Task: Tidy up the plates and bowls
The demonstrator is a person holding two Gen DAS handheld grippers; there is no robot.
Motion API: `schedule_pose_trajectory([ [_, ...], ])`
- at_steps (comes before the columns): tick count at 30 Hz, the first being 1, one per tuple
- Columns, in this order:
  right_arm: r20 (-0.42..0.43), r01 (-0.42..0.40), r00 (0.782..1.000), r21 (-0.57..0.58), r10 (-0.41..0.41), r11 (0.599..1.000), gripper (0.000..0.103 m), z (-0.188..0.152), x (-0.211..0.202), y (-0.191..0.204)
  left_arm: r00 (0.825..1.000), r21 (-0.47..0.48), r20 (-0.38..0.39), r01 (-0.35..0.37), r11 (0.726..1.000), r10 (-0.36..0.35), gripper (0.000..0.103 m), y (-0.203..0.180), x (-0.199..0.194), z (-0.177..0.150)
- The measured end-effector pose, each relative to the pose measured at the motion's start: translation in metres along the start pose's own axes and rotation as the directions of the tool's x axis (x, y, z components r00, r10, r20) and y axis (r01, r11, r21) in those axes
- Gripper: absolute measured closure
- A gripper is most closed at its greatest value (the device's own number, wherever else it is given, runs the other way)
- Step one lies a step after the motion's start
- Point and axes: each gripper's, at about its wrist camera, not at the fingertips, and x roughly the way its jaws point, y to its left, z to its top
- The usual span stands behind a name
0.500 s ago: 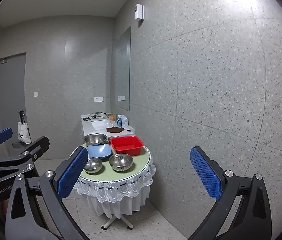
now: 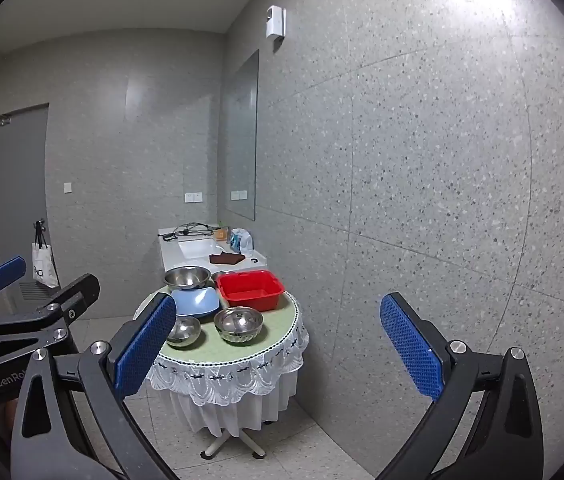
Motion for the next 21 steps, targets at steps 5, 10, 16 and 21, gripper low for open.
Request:
schedule_pose_trajectory([
  [5,-0.003,0.000,1.000,0.003,0.000,1.000,0.000,-0.0056,0.0009,0.0002,1.000,0.002,0.000,-0.001,1.000,0.001,0.001,0.0007,0.0034,-0.0009],
  [10,-0.007,-0.001,1.000,0.006,0.001,1.000,0.000,-0.0063,0.0036,-0.0017,1.000,0.004,0.000,-0.002,1.000,0.002,0.001,0.0003,0.0032,-0.0001],
  [16,-0.009,0.000,1.000,0.008,0.000,1.000,0.000,-0.0066,0.0055,-0.0018,1.000,0.004,0.001,-0.002,1.000,0.002,0.001,0.0006,0.0047,-0.0010],
  [21,-0.011,0.000,1.000,0.009,0.000,1.000,0.000,-0.0077,0.0073,-0.0029,1.000,0.006,-0.001,-0.002,1.000,0.002,0.001,0.0004,0.0058,-0.0018],
])
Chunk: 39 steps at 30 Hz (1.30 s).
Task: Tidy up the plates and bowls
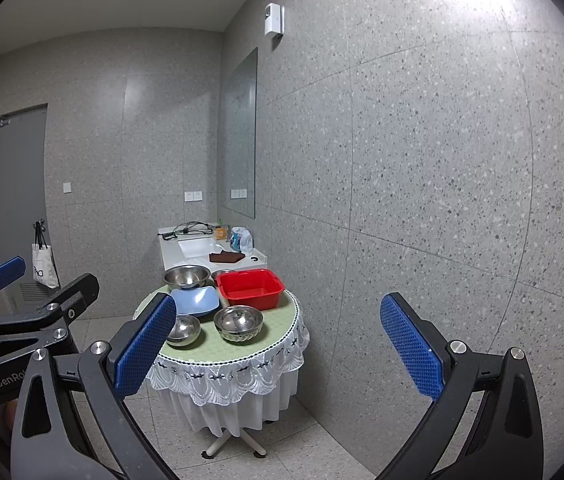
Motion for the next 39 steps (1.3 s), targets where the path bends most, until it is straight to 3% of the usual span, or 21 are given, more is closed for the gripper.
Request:
schedule_pose_trajectory([
  [39,-0.006,0.003,1.000,0.002,-0.003,1.000,0.000,0.0002,0.0052,0.0035,1.000,0.006,-0.005,-0.004,1.000,0.004,0.001,0.0013,0.0055,0.0019],
])
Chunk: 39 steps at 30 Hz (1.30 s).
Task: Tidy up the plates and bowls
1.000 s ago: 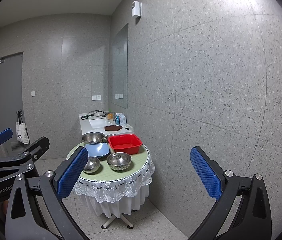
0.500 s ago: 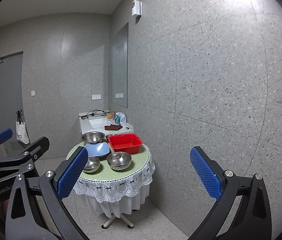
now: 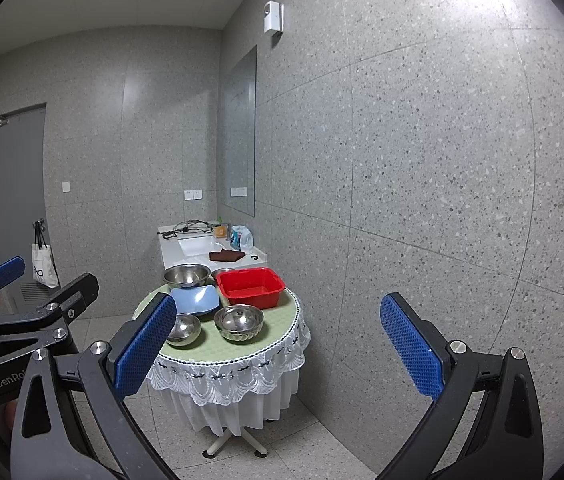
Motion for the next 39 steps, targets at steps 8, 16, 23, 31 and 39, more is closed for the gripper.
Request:
schedule_pose_trajectory([
  [8,0.001,0.000,1.000,0.001,0.000,1.000,0.000,-0.001,-0.001,0.002,1.000,0.001,0.000,0.000,1.000,0.000,0.001,0.001,0.001,0.000],
  [16,0.000,0.000,1.000,0.000,0.000,1.000,0.000,-0.001,0.000,0.005,1.000,-0.001,-0.001,-0.002,1.000,0.002,0.001,0.003,0.000,0.000],
  [23,-0.001,0.002,1.000,0.002,-0.002,1.000,0.000,-0.002,0.001,0.007,1.000,-0.001,-0.001,0.000,1.000,0.000,0.001,0.008,0.000,0.000],
  [31,-0.006,0.010,1.000,0.004,-0.010,1.000,0.000,-0.005,0.008,0.021,1.000,0.001,-0.008,0.004,1.000,-0.004,0.001,0.014,0.008,0.001],
  [39,-0.014,0.016,1.000,0.006,-0.016,1.000,0.000,-0.008,0.015,0.035,1.000,0.001,-0.020,0.010,1.000,-0.010,0.001,0.031,0.021,0.002],
])
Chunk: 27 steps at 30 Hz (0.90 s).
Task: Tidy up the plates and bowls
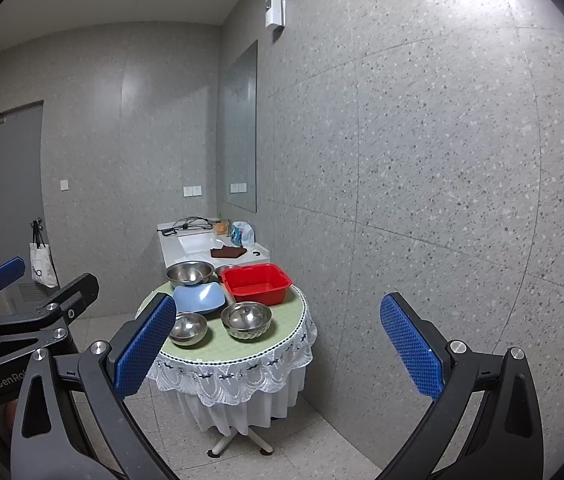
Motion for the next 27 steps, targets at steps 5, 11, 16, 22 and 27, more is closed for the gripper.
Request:
schedule_pose_trajectory([
  [5,-0.017,0.002,1.000,0.006,-0.002,1.000,0.000,-0.003,0.011,0.012,1.000,0.005,-0.019,0.001,1.000,-0.001,0.001,0.018,0.013,0.000],
  [11,-0.053,-0.006,0.999,0.016,0.007,1.000,0.000,-0.009,0.031,0.033,0.998,0.008,-0.057,0.000,1.000,0.001,0.001,0.044,0.036,0.001],
  [16,-0.089,0.001,0.996,0.019,0.001,1.000,0.000,-0.018,0.054,0.050,0.995,0.001,-0.099,0.016,1.000,-0.016,0.001,0.064,0.069,0.003],
  [22,-0.131,-0.005,0.991,0.010,0.006,1.000,0.000,-0.018,0.099,0.066,0.990,-0.013,-0.139,0.016,1.000,-0.017,0.001,0.091,0.123,0.014],
  [27,-0.155,-0.028,0.987,0.003,0.028,1.000,0.000,-0.020,0.157,0.078,0.985,-0.017,-0.171,-0.027,0.999,0.024,0.001,0.115,0.189,0.023],
])
